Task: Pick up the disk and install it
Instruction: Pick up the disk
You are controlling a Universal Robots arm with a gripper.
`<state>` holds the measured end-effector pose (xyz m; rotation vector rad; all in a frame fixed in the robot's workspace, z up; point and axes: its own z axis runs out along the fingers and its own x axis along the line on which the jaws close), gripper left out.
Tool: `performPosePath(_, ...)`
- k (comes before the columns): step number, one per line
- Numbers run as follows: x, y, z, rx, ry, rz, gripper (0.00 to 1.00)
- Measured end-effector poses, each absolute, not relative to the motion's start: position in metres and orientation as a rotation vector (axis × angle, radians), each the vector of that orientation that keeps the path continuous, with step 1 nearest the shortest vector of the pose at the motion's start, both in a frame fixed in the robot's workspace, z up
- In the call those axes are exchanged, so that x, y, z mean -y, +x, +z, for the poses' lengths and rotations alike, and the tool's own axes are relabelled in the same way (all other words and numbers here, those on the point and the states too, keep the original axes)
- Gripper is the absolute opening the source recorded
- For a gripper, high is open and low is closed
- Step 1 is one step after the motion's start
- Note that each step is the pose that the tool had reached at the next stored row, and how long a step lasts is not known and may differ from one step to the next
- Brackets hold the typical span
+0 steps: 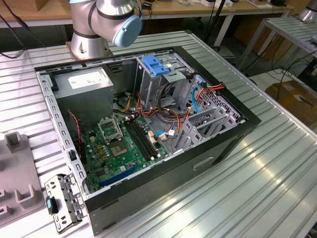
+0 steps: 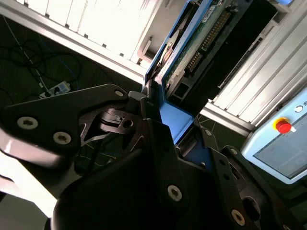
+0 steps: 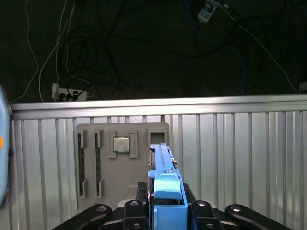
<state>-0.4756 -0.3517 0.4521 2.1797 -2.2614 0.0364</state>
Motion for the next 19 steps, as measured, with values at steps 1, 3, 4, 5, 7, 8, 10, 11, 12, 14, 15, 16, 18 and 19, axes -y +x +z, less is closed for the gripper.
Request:
performPosePath(1, 0.352, -0.476, 0.453, 2.261, 2.18, 0.036, 0.37)
performPosePath(3, 0.352, -0.475, 0.454, 2.261, 2.18, 0.036, 0.37)
performPosePath(4, 0.352, -0.475, 0.455, 2.261, 2.18, 0.036, 0.37)
performPosePath(5, 0.352, -0.475, 0.456, 2.261, 2.18, 0.036, 0.37)
performPosePath(7, 0.352, -0.475, 0.458, 2.261, 2.18, 0.036, 0.37)
performPosePath(8, 0.352, -0.475, 0.459, 2.261, 2.18, 0.036, 0.37)
performPosePath(10, 0.352, -0.475, 0.462, 2.261, 2.18, 0.036, 0.37)
performPosePath(11, 0.352, -0.475, 0.463, 2.261, 2.18, 0.036, 0.37)
performPosePath(12, 0.352, -0.475, 0.465, 2.261, 2.18, 0.036, 0.37)
performPosePath(14, 0.352, -0.475, 0.467, 2.261, 2.18, 0.036, 0.37)
performPosePath(15, 0.352, -0.475, 0.467, 2.261, 2.18, 0.036, 0.37)
performPosePath(16, 0.352, -0.475, 0.468, 2.262, 2.18, 0.037, 0.37)
performPosePath(18, 0.352, -0.475, 0.468, 2.263, 2.181, 0.039, 0.37)
performPosePath(19, 0.352, -0.475, 0.468, 2.263, 2.181, 0.039, 0.37)
